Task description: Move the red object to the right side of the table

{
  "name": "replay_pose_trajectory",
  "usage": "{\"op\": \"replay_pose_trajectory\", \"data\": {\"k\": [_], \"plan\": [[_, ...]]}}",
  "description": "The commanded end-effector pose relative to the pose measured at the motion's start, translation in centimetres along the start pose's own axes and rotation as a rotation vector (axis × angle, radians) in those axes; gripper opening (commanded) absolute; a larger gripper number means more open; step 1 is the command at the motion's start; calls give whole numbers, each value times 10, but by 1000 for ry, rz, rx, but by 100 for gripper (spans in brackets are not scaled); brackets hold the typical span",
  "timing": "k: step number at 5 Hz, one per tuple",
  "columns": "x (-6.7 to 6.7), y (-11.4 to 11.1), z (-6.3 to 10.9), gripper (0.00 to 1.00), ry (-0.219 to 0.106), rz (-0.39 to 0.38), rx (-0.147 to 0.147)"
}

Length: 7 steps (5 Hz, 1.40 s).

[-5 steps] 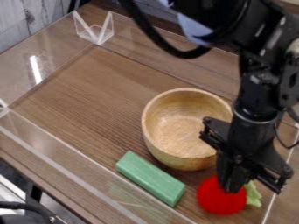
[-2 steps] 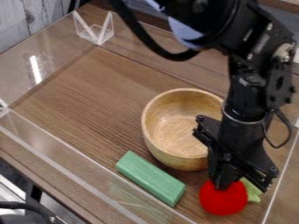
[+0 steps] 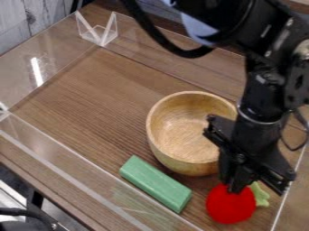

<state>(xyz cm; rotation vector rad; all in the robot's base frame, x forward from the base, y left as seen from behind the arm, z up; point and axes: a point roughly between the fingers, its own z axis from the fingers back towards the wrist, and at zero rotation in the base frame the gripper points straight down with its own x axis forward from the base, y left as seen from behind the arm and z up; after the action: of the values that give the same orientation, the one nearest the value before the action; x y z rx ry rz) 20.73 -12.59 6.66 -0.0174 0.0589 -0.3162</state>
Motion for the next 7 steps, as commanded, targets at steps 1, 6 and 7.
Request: {"op": "replay_pose_trajectory", "data": {"k": [1,6,7], "plan": [[15,-10,13,100,-67,-61,-5],[37,128,101,100,-272,276,169],[44,138,98,100,-333,285,156]]}}
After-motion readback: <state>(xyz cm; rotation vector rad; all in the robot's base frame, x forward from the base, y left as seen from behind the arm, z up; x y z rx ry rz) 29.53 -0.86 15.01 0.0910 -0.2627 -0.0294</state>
